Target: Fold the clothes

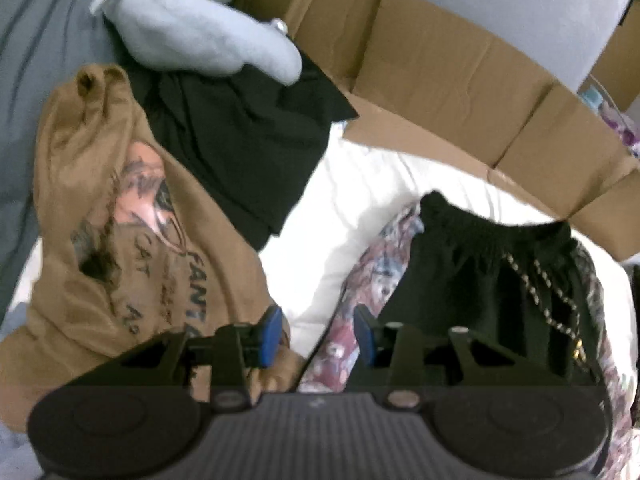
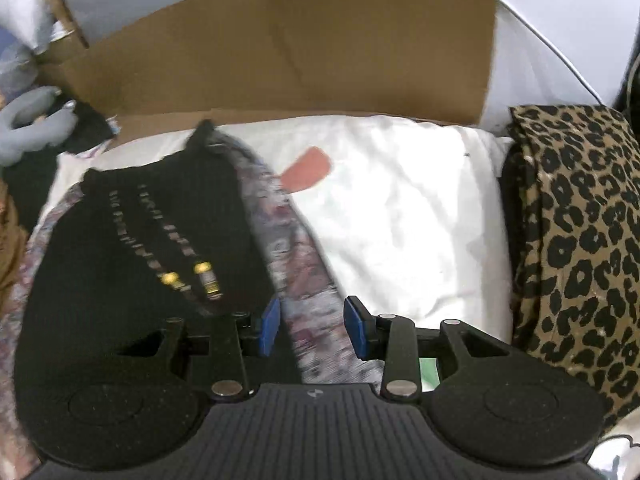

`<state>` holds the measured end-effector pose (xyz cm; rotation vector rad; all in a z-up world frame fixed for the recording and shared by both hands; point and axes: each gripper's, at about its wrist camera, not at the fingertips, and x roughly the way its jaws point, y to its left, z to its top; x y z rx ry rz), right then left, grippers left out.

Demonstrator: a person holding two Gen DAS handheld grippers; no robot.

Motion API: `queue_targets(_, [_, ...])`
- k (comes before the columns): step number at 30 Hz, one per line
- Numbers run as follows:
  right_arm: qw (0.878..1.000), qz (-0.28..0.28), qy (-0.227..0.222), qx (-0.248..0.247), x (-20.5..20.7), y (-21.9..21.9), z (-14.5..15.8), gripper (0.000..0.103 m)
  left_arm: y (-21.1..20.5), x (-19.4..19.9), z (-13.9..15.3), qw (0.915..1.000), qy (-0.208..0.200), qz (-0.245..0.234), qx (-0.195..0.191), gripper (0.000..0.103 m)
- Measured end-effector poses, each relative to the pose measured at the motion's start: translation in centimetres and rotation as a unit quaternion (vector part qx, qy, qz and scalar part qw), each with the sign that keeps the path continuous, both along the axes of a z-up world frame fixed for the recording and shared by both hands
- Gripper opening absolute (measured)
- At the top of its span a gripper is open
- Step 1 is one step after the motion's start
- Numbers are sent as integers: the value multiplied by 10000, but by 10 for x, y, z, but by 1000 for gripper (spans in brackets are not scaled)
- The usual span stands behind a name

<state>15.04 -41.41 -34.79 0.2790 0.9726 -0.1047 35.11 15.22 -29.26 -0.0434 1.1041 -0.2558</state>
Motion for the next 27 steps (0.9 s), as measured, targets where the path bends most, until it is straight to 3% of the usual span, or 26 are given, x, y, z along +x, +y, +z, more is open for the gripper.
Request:
queue_targets(7, [9995, -255, 1, -177, 8, -23, -37, 42, 1, -13, -34, 9978, 278, -520, 292, 41])
queue_targets(10, [9994, -119, 78, -323, 7, -18, -44, 42, 8, -14, -40, 9978, 303, -522, 280, 41])
queue_targets(14, [9986, -172, 196, -452, 8, -16, -52, 42, 14, -13, -49, 9984, 144, -347, 422, 41])
queue_targets(19, [9983, -227, 212, -498, 6, -15, -58, 42, 15, -14, -56, 9995, -50, -240, 223, 41])
queue_targets(27, [9982, -267, 156, -517, 10, -11, -60, 42, -2, -15, -77, 9969, -176, -433, 631, 38])
